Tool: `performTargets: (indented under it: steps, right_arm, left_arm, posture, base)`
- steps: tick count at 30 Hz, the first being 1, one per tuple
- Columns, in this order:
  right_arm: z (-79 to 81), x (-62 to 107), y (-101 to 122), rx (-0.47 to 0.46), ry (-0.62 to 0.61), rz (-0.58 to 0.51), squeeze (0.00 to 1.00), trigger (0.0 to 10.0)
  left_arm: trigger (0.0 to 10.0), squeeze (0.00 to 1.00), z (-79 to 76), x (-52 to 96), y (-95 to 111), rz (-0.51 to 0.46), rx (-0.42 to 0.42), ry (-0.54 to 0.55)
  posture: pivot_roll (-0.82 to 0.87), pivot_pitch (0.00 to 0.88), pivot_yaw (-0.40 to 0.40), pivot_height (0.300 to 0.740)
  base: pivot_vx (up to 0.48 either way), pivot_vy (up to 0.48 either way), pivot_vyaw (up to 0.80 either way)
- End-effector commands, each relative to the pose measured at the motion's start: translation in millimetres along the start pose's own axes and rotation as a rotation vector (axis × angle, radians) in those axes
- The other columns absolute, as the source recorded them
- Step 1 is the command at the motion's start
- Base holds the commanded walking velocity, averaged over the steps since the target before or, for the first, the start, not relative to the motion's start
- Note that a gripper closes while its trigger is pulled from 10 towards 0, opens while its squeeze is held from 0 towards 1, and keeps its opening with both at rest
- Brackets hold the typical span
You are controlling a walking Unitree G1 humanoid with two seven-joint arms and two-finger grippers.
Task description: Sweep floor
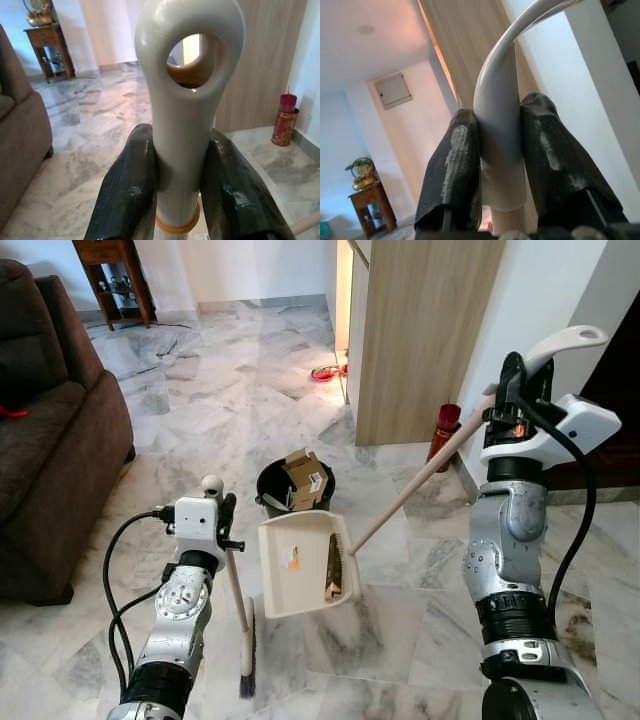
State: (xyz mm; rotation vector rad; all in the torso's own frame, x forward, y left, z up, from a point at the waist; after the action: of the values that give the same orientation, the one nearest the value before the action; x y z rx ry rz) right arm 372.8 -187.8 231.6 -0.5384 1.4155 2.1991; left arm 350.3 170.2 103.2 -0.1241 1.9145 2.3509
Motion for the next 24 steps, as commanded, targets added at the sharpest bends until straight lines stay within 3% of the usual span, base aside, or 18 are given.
performTargets:
  steps: [1,24]
  right_arm:
    - [11.5,-7.3,17.4,-0.031,0.035,-0.075,0.00,10.0]
    - [12.5,-7.7,12.3,-0.014,0.041,-0.043,0.00,10.0]
  left_arm:
    - [10.0,0.00,9.1,-6.4,20.0,-0.084,-0.044,0.021]
    - [10.0,0.00,8.2,-7.4,20.8,-0.083,-0.044,0.029]
  posture:
    - [0.07,0.000,0.058,0.740]
    - [0.07,0.000,0.054,0.740]
  base:
    - [0.277,0.000,0.00]
    - [0.382,0.000,0.00]
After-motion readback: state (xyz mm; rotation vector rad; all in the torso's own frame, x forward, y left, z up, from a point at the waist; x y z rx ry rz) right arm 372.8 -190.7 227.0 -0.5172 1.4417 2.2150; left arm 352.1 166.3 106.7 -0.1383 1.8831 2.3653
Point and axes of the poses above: a point about 5 cm out from each wrist's last joint towards the gripper, its own x axis pointing back from the gripper into the wrist, its own y axis along the axis of the wrist's last joint, z = x × y, the point moved 3 cm from there along -x, pointing out of the wrist towards the gripper, and after that the axes turned 7 degrees about -x, right-handed, at the moved point
